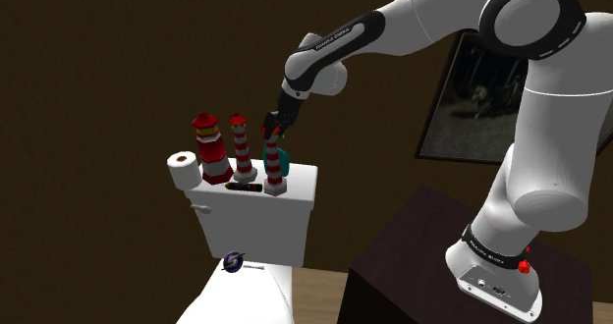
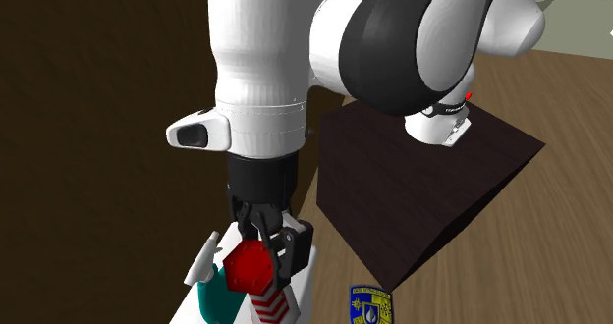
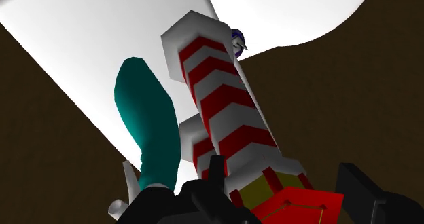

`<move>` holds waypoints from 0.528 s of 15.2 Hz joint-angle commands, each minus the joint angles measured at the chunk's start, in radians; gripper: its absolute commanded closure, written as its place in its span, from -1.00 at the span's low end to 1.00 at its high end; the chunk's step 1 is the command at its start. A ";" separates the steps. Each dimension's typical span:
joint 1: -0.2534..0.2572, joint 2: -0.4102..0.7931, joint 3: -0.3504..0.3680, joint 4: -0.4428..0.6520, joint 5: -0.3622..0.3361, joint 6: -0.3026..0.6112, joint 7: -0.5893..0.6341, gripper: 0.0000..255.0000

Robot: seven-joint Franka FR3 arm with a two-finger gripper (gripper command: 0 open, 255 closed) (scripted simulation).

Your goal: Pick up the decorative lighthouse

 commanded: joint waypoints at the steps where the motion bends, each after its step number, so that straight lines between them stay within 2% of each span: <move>1: 0.002 -0.012 -0.003 0.008 -0.011 -0.018 0.014 1.00; 8: 0.006 -0.057 -0.015 0.043 -0.049 -0.093 0.059 1.00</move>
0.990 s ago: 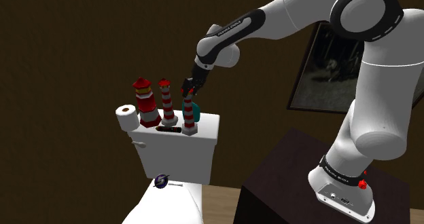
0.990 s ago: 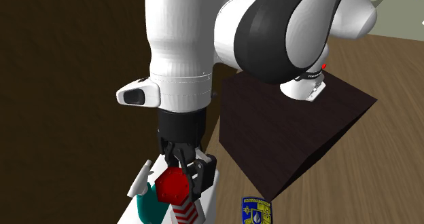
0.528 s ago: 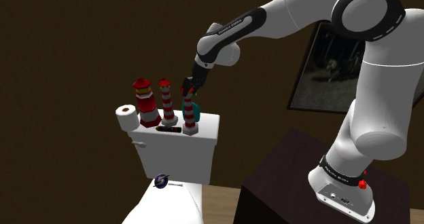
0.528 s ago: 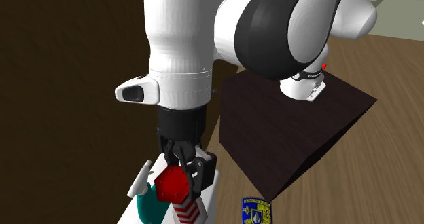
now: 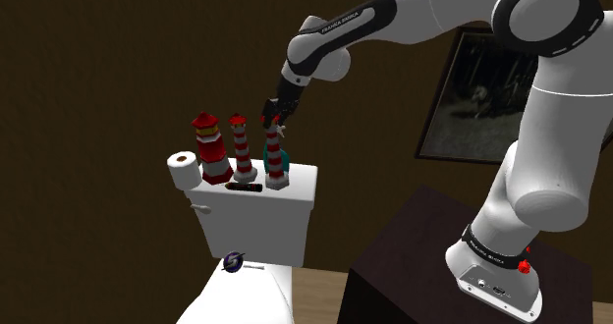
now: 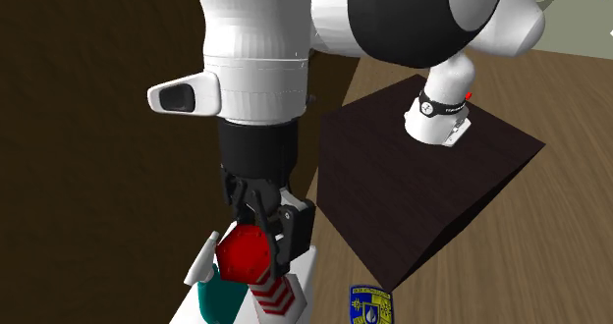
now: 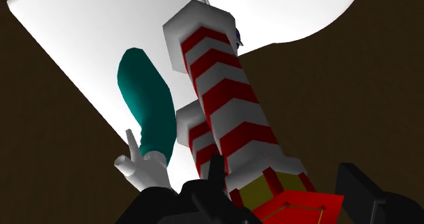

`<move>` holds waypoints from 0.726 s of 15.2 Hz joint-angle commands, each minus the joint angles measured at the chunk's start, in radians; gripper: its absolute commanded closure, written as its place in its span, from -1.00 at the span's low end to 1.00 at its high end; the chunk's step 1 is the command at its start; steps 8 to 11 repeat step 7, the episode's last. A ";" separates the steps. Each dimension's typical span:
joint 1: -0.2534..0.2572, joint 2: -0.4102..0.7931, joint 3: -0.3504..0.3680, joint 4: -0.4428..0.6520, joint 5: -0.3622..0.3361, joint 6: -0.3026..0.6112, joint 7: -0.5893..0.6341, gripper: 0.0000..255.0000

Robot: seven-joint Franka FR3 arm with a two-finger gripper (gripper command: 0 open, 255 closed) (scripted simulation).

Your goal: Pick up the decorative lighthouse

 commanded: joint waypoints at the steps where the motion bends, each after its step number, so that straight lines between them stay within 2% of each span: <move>1: 0.001 -0.008 -0.002 0.016 -0.011 -0.022 0.013 1.00; 5: 0.002 -0.029 -0.007 0.042 -0.029 -0.066 0.037 1.00; 11: 0.002 -0.029 -0.007 0.043 -0.030 -0.068 0.037 1.00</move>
